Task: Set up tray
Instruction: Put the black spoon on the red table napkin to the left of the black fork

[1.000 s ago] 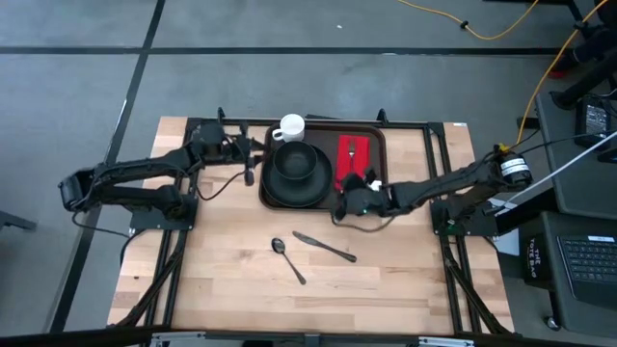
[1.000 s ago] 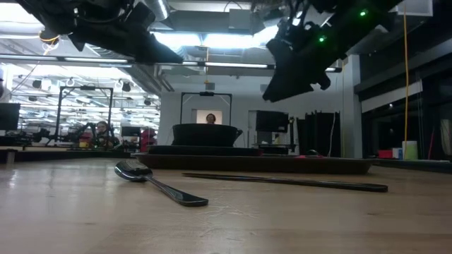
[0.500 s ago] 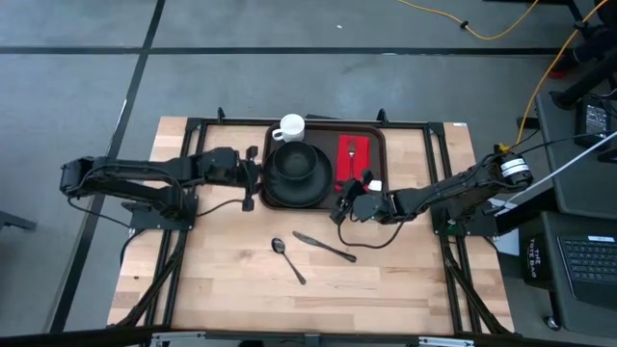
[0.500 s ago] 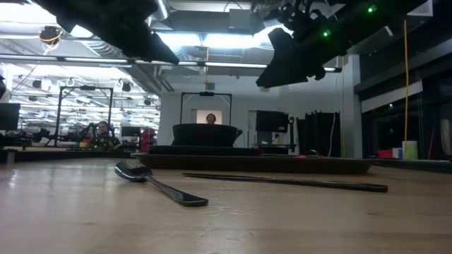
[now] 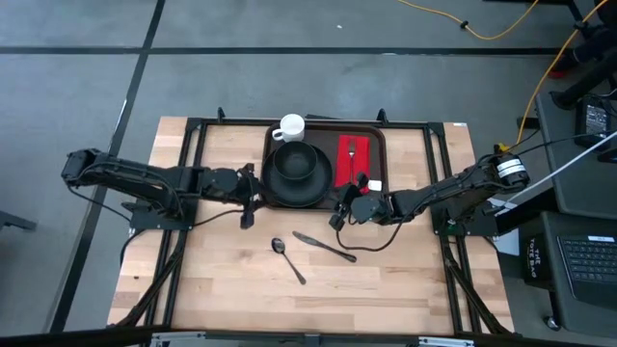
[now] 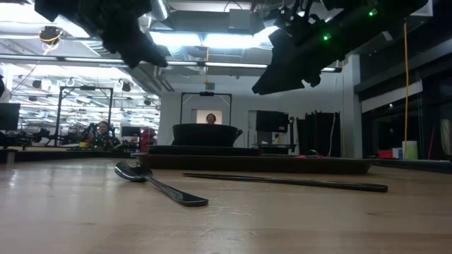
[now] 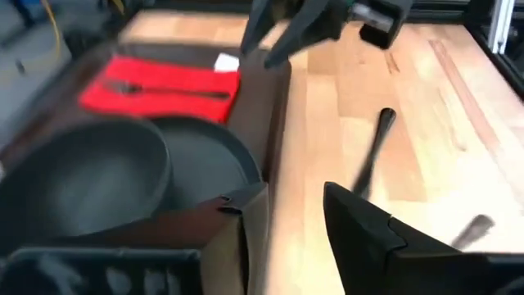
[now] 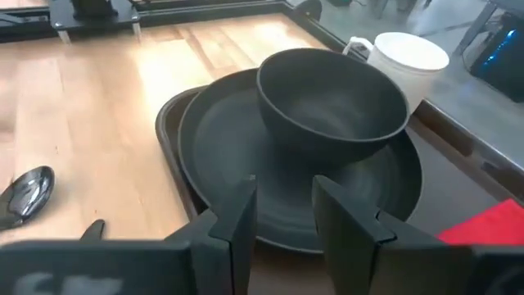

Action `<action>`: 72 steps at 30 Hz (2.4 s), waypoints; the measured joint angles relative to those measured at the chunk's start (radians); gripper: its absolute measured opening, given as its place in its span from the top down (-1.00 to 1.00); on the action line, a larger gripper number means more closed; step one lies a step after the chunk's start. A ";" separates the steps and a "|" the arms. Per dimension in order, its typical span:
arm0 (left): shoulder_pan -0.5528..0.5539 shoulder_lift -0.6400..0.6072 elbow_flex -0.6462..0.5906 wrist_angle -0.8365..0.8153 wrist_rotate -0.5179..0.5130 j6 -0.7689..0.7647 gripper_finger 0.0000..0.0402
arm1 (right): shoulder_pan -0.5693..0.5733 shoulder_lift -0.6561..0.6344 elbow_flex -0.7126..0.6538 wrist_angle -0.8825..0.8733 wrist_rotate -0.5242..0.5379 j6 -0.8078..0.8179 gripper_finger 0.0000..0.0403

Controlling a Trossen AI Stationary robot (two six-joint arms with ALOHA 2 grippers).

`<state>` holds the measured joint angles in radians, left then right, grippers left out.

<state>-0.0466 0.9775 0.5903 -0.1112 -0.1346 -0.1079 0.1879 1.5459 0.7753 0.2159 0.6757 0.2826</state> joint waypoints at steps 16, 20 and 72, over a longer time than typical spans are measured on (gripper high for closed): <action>-0.151 0.112 0.000 -0.116 0.070 -0.474 0.40 | 0.026 0.005 0.000 0.068 -0.120 0.050 0.38; -0.175 0.185 0.000 -0.111 0.068 -0.592 0.40 | 0.048 0.005 0.000 0.077 -0.122 0.047 0.38; -0.194 0.477 0.000 0.034 0.100 -0.699 0.42 | 0.053 0.005 0.000 0.110 -0.101 0.024 0.38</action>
<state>-0.2405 1.4543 0.5903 -0.0768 -0.0344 -0.8074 0.2409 1.5513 0.7757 0.3256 0.5747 0.3061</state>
